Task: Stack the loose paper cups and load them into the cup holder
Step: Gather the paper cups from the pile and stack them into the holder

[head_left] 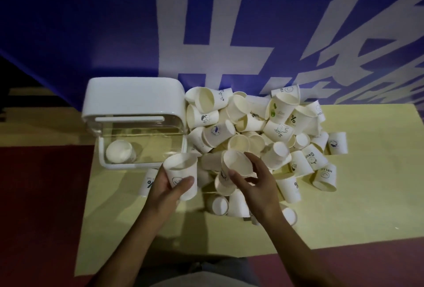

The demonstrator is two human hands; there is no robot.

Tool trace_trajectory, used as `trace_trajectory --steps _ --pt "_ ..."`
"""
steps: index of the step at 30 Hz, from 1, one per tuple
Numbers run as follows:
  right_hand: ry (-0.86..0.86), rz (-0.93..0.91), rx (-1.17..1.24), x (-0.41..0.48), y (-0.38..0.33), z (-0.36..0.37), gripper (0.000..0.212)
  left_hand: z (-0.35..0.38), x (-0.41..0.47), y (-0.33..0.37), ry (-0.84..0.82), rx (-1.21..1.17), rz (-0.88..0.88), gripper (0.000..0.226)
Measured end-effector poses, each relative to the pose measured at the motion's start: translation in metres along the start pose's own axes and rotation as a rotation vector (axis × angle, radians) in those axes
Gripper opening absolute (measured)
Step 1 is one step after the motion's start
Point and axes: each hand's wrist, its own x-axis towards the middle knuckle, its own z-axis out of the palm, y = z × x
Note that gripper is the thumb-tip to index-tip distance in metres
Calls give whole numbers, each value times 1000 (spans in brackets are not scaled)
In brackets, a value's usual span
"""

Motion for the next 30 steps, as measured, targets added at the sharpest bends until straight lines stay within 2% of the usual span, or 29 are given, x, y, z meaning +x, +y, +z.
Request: trace_trajectory --steps 3,8,12,17,27,30 --pt "-6 -1 -27 -6 -7 29 53 -41 -1 2 -1 103 41 70" --pt "-65 -28 -34 -18 -20 87 55 -106 -4 3 58 103 70 57" --pt "-112 -69 -30 -28 -39 137 62 -155 -8 2 131 33 91 64" --pt "-153 -133 -61 -29 -56 198 53 -207 -3 3 174 98 147 60" --pt "-195 -305 -195 4 -64 279 67 -255 9 6 225 2 169 48" --pt "-241 -342 -257 16 -55 292 68 -264 13 3 193 25 155 56"
